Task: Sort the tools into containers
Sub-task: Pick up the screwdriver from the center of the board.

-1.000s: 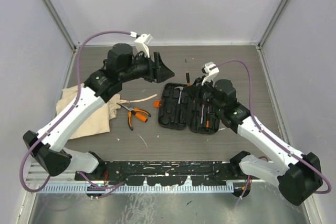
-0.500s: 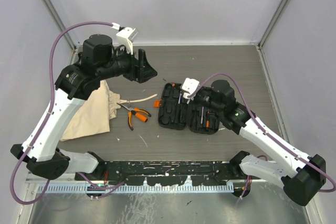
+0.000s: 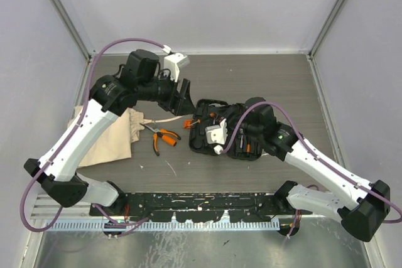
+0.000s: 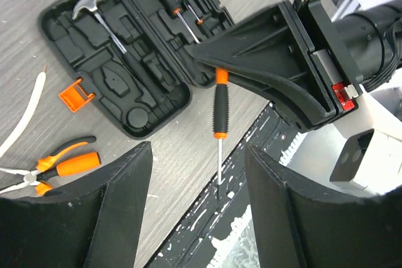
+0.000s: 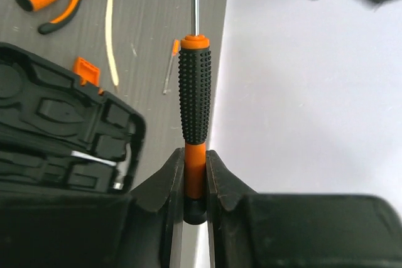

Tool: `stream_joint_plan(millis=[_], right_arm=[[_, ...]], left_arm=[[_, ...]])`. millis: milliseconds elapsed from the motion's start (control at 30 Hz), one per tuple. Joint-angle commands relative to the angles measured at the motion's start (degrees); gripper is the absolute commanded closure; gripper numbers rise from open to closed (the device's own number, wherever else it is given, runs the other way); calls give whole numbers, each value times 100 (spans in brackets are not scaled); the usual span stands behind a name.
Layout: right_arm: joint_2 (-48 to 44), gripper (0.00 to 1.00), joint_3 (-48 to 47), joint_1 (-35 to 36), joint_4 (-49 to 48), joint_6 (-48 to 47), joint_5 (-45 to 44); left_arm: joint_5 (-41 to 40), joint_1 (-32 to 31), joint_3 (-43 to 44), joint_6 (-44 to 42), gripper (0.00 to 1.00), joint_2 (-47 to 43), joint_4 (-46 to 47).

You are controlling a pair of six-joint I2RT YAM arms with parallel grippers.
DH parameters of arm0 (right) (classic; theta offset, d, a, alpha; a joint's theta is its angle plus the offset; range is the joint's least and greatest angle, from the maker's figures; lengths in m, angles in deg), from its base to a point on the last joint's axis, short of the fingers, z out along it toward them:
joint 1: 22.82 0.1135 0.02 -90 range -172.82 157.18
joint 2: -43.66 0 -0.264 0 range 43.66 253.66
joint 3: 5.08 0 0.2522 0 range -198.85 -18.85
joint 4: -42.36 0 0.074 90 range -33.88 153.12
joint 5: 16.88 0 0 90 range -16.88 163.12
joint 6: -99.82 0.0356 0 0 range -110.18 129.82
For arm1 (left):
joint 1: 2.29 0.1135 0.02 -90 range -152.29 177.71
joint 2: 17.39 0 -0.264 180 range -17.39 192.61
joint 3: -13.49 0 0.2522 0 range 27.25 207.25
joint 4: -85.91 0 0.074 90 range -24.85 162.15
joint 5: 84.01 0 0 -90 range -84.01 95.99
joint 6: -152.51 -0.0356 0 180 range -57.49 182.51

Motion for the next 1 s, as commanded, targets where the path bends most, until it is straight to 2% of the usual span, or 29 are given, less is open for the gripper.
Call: stream_joint_plan(millis=[0, 167, 300, 467, 667, 733, 800, 867, 900, 933, 967], right_arm=[[242, 99, -574, 125, -109, -1468, -112], [510, 99, -827, 185, -117, -1898, -145], [601, 99, -873, 234, -232, -2025, -178], [571, 99, -842, 239, -289, -2114, -215], [505, 99, -736, 247, -410, -2107, -217], [494, 97, -729, 248, -418, -2090, -207], [476, 87, -692, 251, -437, -2085, -198], [444, 75, -653, 246, -456, -2040, -189], [413, 62, -635, 243, -463, -2005, -195], [376, 41, -610, 247, -458, -1970, -193], [330, 33, -579, 247, -464, -1926, -196]], left_arm=[[219, -184, 38, -207, 39, 135, -11], [218, -386, -32, -152, 40, 316, 151], [111, -484, -85, -197, 46, 512, 130], [21, -506, -165, -261, 58, 647, 31], [195, -522, -247, -229, 77, 695, 105], [207, -521, -273, -223, 86, 703, 117], [189, -520, -279, -228, 99, 714, 118], [145, -523, -288, -223, 100, 705, 125], [99, -521, -302, -204, 100, 692, 135], [35, -523, -316, -198, 100, 677, 163], [-23, -523, -334, -202, 100, 654, 176]])
